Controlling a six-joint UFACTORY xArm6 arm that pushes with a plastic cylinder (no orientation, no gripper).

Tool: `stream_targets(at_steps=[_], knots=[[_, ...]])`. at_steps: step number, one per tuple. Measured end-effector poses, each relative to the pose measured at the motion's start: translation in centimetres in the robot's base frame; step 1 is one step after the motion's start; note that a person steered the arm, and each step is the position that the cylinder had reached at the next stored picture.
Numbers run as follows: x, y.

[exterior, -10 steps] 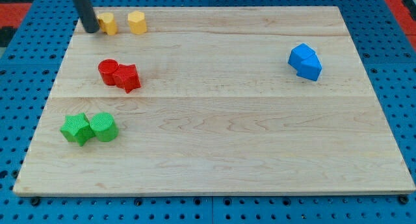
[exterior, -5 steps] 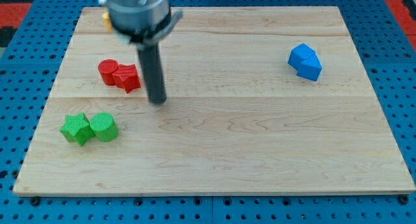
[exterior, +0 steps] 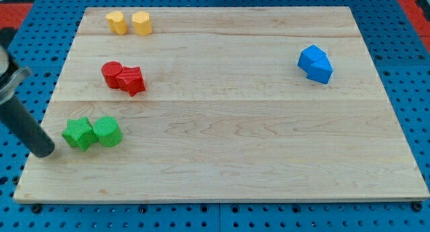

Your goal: Slide the green star and green circle to the center

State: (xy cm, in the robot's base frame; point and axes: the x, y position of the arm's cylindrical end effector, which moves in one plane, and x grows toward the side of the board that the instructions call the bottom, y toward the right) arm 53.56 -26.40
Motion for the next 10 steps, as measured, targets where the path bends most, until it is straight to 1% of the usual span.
stream_targets(at_steps=[1, 3, 4, 5, 6, 7, 8, 10], knots=[[-1.5, 0.7], [-1.9, 10.9], [-1.9, 14.1], [1.2, 13.6], [1.8, 13.7], [0.7, 15.3], [-1.5, 17.7], [-2.2, 18.7]])
